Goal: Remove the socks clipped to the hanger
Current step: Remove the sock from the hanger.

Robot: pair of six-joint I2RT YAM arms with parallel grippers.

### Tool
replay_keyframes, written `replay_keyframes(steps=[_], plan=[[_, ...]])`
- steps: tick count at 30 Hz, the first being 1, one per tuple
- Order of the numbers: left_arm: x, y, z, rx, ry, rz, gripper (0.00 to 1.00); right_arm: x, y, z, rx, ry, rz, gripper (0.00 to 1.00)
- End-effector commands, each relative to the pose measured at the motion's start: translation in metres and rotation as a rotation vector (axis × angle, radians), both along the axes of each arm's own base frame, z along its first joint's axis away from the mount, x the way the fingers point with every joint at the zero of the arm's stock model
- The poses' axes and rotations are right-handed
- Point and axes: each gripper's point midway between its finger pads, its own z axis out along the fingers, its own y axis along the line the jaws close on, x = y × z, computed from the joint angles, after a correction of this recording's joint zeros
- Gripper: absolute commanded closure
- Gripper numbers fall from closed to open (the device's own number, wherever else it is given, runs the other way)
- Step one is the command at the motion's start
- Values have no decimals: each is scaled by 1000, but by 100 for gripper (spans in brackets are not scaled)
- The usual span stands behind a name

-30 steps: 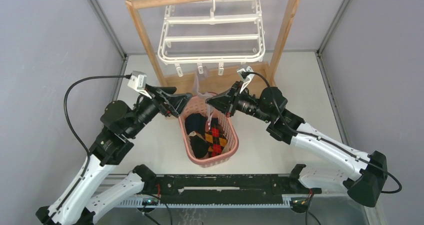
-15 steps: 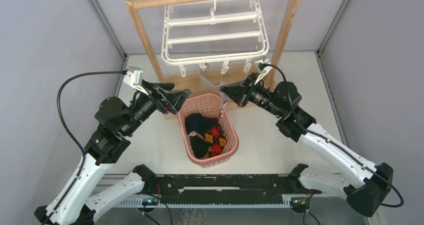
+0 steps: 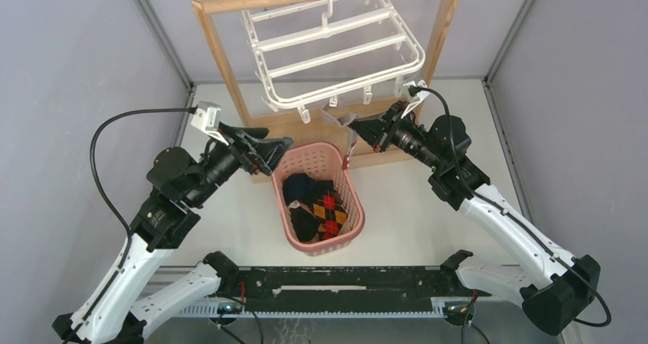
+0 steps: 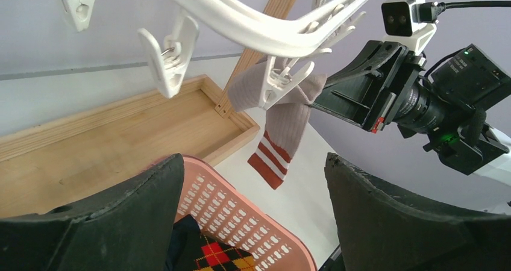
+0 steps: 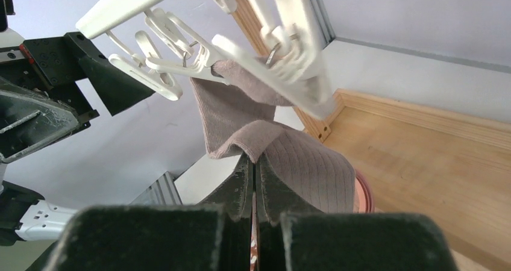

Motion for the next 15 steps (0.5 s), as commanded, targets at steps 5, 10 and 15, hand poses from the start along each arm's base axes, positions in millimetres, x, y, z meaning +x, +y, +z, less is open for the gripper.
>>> replay_keyframes(steps=[5, 10, 15], plan=[[-14, 0, 36, -83, -77, -39, 10, -13, -7, 32, 36, -65, 14, 100], [-11, -9, 25, -77, -57, -52, 10, -22, -5, 32, 32, -56, 32, 100], [-10, -17, 8, -75, -61, -75, 7, -36, 4, 31, 30, -48, 88, 100]])
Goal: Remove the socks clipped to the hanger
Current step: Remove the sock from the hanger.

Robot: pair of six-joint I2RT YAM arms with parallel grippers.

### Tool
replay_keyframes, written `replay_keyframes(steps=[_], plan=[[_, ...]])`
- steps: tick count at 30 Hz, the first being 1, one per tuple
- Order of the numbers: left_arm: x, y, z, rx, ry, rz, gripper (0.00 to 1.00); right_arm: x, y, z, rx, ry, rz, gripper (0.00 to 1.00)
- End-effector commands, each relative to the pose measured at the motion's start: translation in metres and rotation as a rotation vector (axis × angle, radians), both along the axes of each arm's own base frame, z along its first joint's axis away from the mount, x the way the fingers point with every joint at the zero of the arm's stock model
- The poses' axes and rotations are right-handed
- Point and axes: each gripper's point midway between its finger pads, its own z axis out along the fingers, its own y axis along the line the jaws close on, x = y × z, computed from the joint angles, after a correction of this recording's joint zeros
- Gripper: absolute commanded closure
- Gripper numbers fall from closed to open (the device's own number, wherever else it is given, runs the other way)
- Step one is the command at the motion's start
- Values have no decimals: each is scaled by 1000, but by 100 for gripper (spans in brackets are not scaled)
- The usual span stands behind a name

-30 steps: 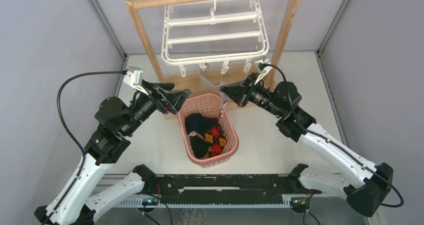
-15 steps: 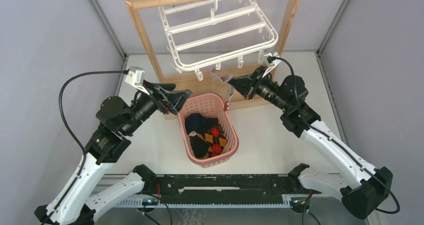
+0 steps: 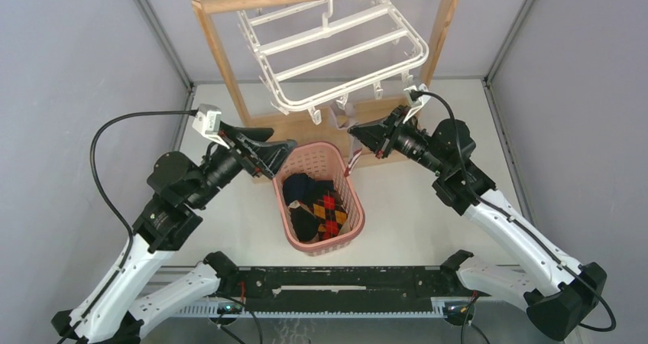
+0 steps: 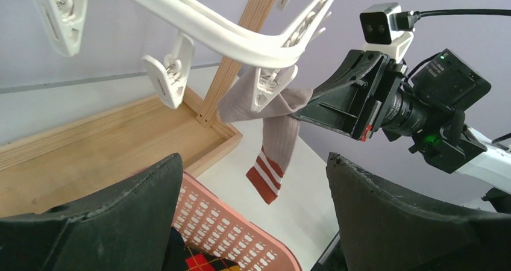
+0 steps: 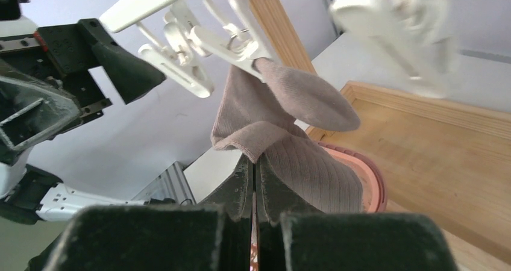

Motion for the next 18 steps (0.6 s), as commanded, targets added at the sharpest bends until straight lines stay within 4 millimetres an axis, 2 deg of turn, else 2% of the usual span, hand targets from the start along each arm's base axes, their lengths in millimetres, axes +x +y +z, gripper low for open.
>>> replay_keyframes(steps=[1, 4, 13, 18], plan=[[1, -8, -6, -30, -32, -25, 5, -19, 5, 26, 36, -46, 64, 100], [1, -13, -14, -21, -41, -49, 0, -30, 10, 23, 35, -25, 125, 100], [5, -31, -37, -3, -26, -115, 0, -60, 25, 23, 74, 58, 322, 100], [6, -41, -41, -9, -47, -154, 0, -75, 31, 26, 100, 97, 427, 100]])
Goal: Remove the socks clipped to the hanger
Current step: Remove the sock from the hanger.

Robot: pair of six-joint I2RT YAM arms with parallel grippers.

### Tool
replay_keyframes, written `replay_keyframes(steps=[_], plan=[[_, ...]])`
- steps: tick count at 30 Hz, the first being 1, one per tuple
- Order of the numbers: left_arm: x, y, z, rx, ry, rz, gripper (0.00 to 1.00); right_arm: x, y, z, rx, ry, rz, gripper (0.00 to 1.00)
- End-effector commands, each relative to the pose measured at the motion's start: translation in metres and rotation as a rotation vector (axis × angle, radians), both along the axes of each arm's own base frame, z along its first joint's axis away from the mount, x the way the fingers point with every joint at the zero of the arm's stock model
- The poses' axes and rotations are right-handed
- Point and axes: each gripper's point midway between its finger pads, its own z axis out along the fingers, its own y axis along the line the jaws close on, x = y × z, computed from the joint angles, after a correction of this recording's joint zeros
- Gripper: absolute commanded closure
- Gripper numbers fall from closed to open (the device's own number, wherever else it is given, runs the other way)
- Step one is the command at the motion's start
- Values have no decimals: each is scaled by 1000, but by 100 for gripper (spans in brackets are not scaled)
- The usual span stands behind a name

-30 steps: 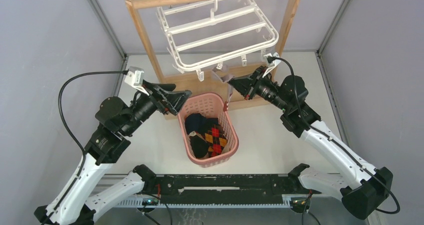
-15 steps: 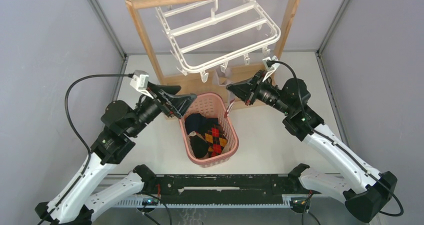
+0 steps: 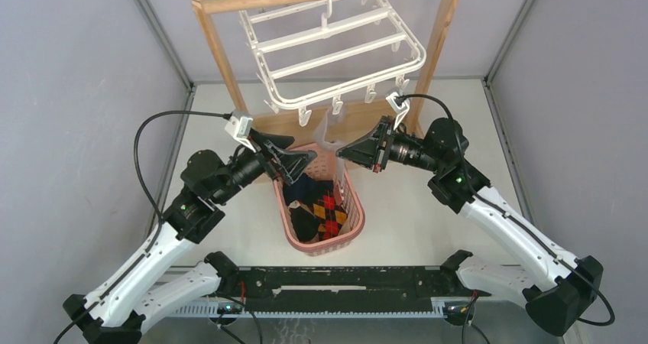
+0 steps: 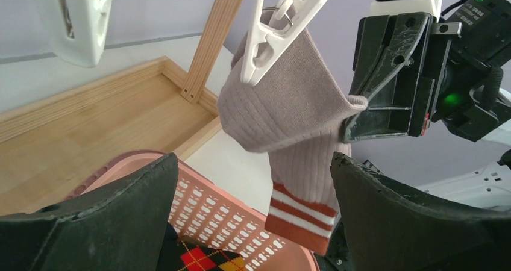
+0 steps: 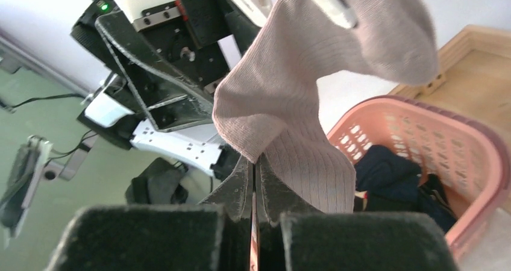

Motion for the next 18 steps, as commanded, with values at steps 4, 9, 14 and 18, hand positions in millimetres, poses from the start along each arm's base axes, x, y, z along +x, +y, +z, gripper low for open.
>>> replay_keyframes(steps=[4, 9, 14, 18], plan=[[-11, -14, 14, -94, -99, -100, 0, -28, 8, 32, 89, 6, 169, 100], [-13, -22, 19, -130, -110, -143, 0, -32, 14, 29, 87, 24, 202, 100], [-14, -27, 23, -166, -119, -178, 0, -37, 17, 29, 90, 24, 219, 100], [-20, -33, 29, -197, -118, -233, 0, -38, 19, 29, 91, 25, 224, 100]])
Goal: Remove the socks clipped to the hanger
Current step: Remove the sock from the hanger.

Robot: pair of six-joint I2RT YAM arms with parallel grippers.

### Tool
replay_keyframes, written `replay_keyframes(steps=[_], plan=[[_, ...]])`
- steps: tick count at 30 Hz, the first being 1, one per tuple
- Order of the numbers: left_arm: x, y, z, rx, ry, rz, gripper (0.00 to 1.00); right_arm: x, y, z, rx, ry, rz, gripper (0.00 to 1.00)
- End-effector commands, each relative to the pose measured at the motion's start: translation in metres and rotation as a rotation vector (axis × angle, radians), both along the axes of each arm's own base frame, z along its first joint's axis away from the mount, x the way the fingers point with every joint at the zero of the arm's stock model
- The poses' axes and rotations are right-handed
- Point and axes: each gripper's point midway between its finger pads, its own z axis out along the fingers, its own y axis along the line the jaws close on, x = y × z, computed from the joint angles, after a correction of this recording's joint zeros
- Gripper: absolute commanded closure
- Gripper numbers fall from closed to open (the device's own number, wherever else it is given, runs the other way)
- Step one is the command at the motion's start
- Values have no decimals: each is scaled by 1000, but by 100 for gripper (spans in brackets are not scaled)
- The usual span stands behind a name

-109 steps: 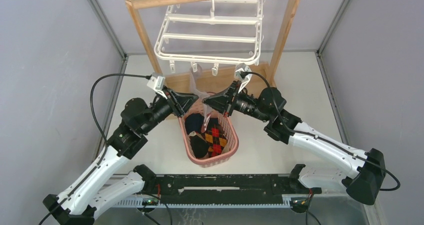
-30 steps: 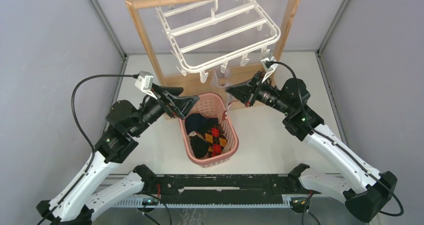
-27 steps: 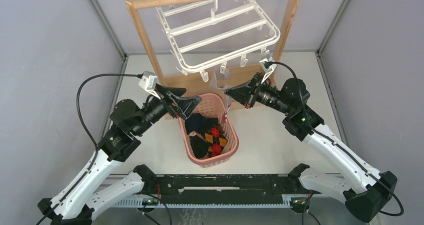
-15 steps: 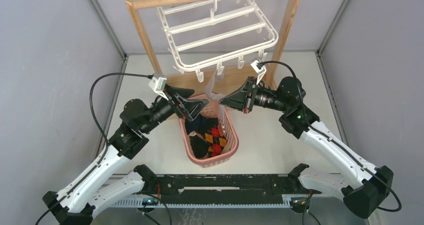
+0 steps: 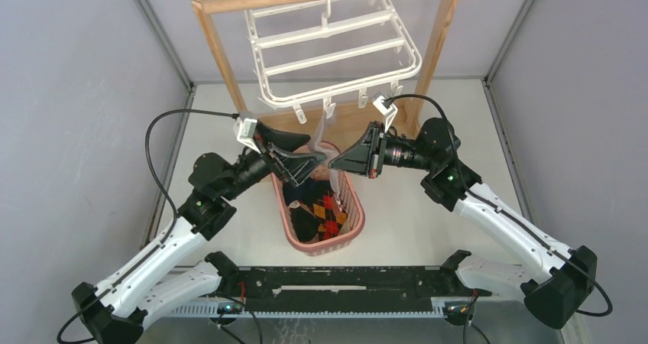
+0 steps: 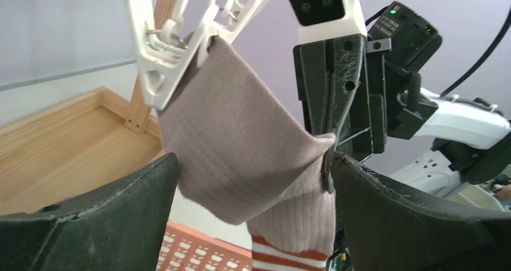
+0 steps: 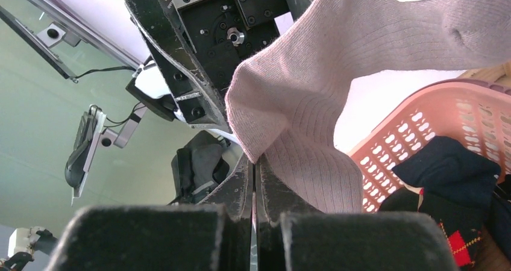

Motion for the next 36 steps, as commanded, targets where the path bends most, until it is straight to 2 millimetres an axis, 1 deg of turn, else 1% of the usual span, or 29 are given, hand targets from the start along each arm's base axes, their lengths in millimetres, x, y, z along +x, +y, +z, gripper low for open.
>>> replay_keyframes(steps=[1, 5, 9, 10, 11, 12, 16, 17, 23, 25, 27, 29, 32, 33, 36], plan=[[-12, -6, 18, -75, -43, -85, 0, -7, 1, 28, 64, -60, 24, 100], [-14, -7, 18, -83, -40, -97, 0, -7, 1, 30, 69, -63, 23, 100], [-15, -11, 20, -82, -29, -120, 0, -7, 4, 27, 65, -56, 24, 100], [-13, -11, 19, -81, -23, -116, 1, -7, 5, 27, 63, -55, 23, 100], [-11, -12, 19, -79, -18, -114, 4, -7, 6, 26, 63, -55, 24, 100], [-11, -13, 18, -75, -15, -116, 9, -7, 7, 26, 63, -54, 22, 100], [-8, -17, 16, -64, -1, -129, 37, -7, 9, 26, 52, -58, 20, 100], [-8, -16, 17, -65, -2, -132, 43, -8, 9, 27, 49, -64, 20, 100], [-7, -13, 25, -66, -8, -121, 63, -7, 10, 26, 37, -70, 11, 100], [-7, -12, 30, -66, -13, -118, 75, -4, 10, 25, 27, -73, -5, 100], [-6, -12, 33, -64, -10, -113, 82, 0, 8, 23, 11, -75, -33, 99], [-4, -11, 36, -58, 0, -104, 83, 6, 6, 21, -10, -78, -78, 91], [2, -8, 40, -44, 31, -61, 84, 18, 0, 16, -48, -90, -166, 76], [4, -7, 38, -33, 48, -48, 84, 20, -4, 9, -80, -76, -197, 70], [12, -2, 39, -18, 88, 8, 85, 29, -14, 4, -118, -95, -281, 60]])
